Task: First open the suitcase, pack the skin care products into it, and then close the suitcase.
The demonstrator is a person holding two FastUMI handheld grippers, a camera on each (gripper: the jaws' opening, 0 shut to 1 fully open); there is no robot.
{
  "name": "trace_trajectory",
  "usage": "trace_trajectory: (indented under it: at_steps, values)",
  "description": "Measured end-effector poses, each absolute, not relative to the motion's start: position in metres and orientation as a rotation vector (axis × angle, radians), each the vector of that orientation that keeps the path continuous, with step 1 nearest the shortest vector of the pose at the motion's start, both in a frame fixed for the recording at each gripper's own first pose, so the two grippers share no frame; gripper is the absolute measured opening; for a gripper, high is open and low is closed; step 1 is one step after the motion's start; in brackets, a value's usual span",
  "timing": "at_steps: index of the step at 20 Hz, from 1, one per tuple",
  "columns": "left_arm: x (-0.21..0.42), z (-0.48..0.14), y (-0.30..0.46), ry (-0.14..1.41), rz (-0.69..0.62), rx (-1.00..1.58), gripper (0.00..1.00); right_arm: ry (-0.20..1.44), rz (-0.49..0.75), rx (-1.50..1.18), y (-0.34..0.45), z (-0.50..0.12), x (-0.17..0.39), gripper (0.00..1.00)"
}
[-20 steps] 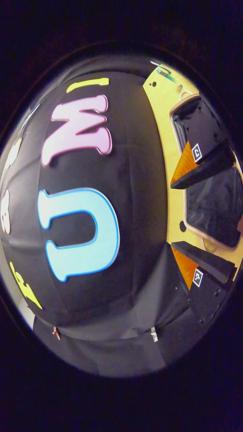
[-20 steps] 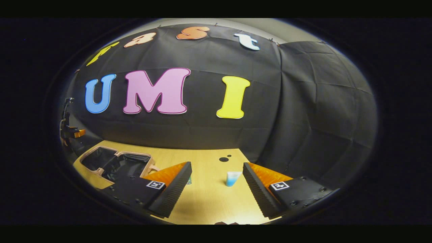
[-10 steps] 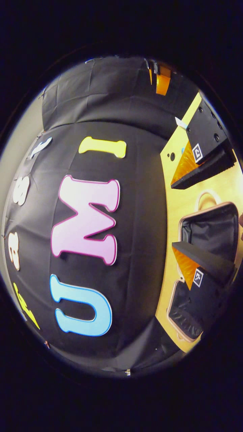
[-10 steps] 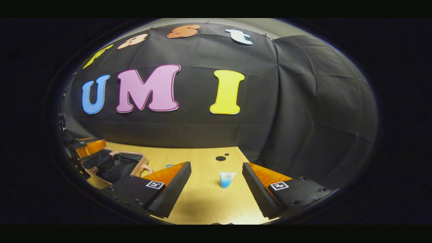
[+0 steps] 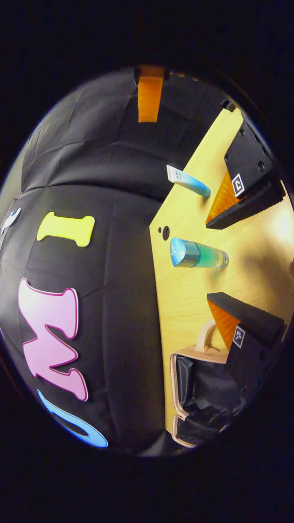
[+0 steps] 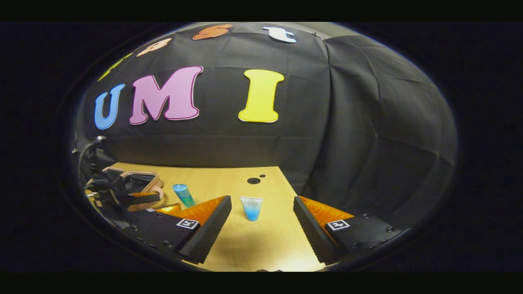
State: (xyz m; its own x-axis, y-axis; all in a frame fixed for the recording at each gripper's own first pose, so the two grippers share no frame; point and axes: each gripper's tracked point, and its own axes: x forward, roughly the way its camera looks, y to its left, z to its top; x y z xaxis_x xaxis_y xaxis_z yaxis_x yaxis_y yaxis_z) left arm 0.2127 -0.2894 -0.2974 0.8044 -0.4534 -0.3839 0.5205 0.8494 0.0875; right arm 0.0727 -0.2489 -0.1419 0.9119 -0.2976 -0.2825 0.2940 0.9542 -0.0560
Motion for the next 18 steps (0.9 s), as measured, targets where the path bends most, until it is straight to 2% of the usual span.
trace_trajectory:
  at_steps: [4, 8, 10, 11, 12, 14, 15, 16, 17, 18]
  values:
    - [0.258, -0.33, -0.306, 0.387, -0.447, 0.219, 0.98, 0.349, -0.265, -0.012, -0.256, -0.173, 0.082, 0.97]
    - [0.277, -0.347, -0.325, 0.417, -0.438, 0.208, 0.98, 0.413, -0.259, 0.028, -0.261, -0.208, 0.098, 0.97]
    - [0.276, -0.36, -0.328, 0.442, -0.434, 0.225, 0.89, 0.453, -0.264, 0.036, -0.265, -0.233, 0.111, 0.97]
    - [0.276, -0.366, -0.328, 0.457, -0.428, 0.234, 0.81, 0.464, -0.257, 0.038, -0.264, -0.24, 0.116, 0.95]
    - [0.277, -0.37, -0.328, 0.468, -0.42, 0.237, 0.78, 0.467, -0.254, 0.035, -0.264, -0.246, 0.122, 0.98]
    - [0.282, -0.369, -0.324, 0.459, -0.404, 0.235, 0.65, 0.474, -0.256, 0.029, -0.266, -0.259, 0.133, 0.97]
    - [0.282, -0.371, -0.326, 0.468, -0.413, 0.225, 0.53, 0.483, -0.264, 0.024, -0.266, -0.267, 0.138, 0.98]
    - [0.278, -0.373, -0.324, 0.489, -0.416, 0.224, 0.52, 0.497, -0.276, 0.017, -0.267, -0.275, 0.141, 0.98]
    - [0.277, -0.374, -0.32, 0.497, -0.407, 0.23, 0.55, 0.497, -0.285, 0.019, -0.266, -0.279, 0.143, 0.98]
    - [0.278, -0.374, -0.319, 0.493, -0.401, 0.229, 0.51, 0.495, -0.295, 0.027, -0.267, -0.285, 0.148, 0.98]
